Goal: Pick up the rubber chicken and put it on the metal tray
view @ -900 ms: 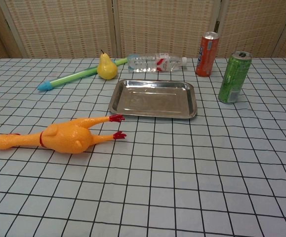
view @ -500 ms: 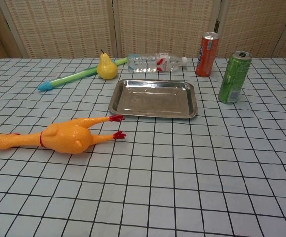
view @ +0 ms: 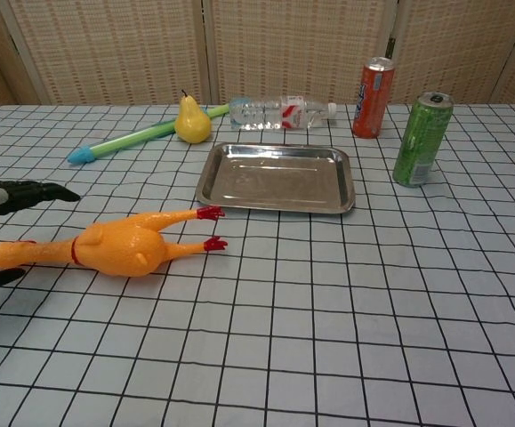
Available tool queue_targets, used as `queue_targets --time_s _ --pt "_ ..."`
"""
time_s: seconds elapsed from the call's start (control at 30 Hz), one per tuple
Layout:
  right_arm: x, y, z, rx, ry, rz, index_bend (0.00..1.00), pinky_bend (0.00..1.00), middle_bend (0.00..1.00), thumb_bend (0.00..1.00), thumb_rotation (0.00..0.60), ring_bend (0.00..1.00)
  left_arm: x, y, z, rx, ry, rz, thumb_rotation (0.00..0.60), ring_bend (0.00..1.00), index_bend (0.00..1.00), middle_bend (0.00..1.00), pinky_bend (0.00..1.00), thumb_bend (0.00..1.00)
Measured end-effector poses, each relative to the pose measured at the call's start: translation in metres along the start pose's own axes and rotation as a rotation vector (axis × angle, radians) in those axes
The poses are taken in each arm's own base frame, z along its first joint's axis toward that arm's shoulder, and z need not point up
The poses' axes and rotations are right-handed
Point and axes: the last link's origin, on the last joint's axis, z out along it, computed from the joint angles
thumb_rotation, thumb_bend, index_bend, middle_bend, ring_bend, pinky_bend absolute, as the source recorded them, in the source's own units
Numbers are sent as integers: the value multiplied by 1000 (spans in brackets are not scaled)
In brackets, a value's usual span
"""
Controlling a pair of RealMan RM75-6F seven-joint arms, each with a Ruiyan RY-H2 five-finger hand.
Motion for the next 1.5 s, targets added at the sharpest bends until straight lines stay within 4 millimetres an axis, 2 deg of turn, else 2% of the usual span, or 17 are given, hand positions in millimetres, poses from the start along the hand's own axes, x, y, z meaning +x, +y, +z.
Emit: queue_targets --time_s 0.17,0.3,0.4,0.6,0.7,0.77,1.0,1.2,1.33,1.4,1.5 --pt "-2 2 1 -12 -9 -7 0 0 0 107 600 0 -4 11 22 -31 -22 6 600 0 0 1 86 348" --pt "-1 3 1 -18 -7 -8 0 0 0 107 600 0 -9 9 36 -24 -35 15 600 0 0 2 86 349" --pt "0 5 2 -26 1 -10 0 0 0 107 600 0 -13 7 45 -15 -51 13 600 0 39 2 86 351" --pt "-1 7 3 -37 -2 -15 0 0 0 106 600 0 -17 2 54 -2 -67 2 600 0 202 8 86 356" --pt "-1 7 3 -39 -2 -16 0 0 0 107 600 0 -19 0 56 0 -68 1 600 0 337 35 92 362" --pt "-1 7 3 -40 -3 -17 0 0 0 107 600 0 -19 -1 57 1 -61 -1 600 5 437 72 96 382" --pt "-2 7 3 -40 -6 -17 0 0 0 107 600 0 -17 -3 59 -10 -24 -7 600 80 646 214 113 563" --pt "-2 5 1 -30 -8 -14 0 0 0 107 600 0 -8 -1 58 -42 73 -26 600 265 828 466 245 710" --pt "-5 0 0 -7 -26 -1 0 0 0 107 600 0 -3 1 55 -70 133 -61 600 367 849 606 352 731" --pt "-7 -3 0 9 -40 15 0 0 0 107 600 0 -1 3 53 -86 159 -82 600 432 848 663 448 738" --pt "-8 -12 1 48 -69 62 0 0 0 107 600 0 1 7 52 -107 191 -119 600 481 848 686 538 743"
